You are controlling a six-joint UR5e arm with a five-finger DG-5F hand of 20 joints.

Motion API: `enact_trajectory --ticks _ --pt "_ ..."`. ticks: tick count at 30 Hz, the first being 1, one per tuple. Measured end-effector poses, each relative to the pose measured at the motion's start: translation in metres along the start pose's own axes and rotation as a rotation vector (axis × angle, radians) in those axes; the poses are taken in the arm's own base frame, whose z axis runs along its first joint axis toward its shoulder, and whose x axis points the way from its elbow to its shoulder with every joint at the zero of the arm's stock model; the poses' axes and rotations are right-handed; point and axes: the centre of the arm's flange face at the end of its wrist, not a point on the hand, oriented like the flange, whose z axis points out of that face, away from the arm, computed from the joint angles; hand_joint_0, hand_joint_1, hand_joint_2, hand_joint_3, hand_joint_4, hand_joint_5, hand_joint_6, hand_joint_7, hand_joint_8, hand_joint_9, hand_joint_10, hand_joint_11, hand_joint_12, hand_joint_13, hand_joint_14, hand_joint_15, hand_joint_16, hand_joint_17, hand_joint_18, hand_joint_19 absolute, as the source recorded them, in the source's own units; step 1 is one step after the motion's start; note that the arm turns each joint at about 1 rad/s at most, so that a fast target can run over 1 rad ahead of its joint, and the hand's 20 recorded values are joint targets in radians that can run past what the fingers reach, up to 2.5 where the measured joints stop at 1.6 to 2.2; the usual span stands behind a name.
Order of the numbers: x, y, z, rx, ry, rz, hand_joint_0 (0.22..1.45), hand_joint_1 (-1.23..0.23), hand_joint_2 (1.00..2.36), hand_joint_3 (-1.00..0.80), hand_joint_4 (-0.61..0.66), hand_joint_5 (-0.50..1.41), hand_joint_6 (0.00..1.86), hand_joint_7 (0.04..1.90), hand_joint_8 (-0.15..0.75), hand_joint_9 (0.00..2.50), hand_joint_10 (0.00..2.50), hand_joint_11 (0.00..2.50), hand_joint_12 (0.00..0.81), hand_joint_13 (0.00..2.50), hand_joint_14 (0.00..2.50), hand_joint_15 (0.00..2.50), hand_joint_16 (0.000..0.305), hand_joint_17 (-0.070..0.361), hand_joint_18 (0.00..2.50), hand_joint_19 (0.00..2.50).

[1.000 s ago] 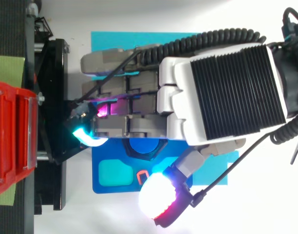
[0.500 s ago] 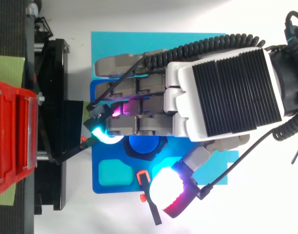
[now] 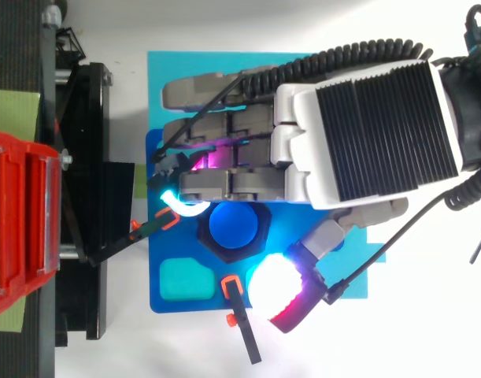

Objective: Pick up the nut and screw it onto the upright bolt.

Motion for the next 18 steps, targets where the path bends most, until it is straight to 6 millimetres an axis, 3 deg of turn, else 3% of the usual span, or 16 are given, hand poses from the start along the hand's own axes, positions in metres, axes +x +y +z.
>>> enact_trajectory --ticks 12,18 --pt "-0.002 -0.020 -0.011 0.008 -0.003 -0.031 0.56 -0.23 1.00 -0.50 0.17 0.01 0.50 1.53 0.278 1.10 0.00 0.00 0.211 0.77 0.00 0.00 0.016 0.036 0.42 0.00" --pt "-0.003 -0.028 -0.015 0.006 -0.003 -0.033 0.56 -0.23 1.00 -0.50 0.19 0.00 0.50 1.45 0.277 1.11 0.00 0.00 0.207 0.80 0.00 0.00 0.015 0.035 0.46 0.00"
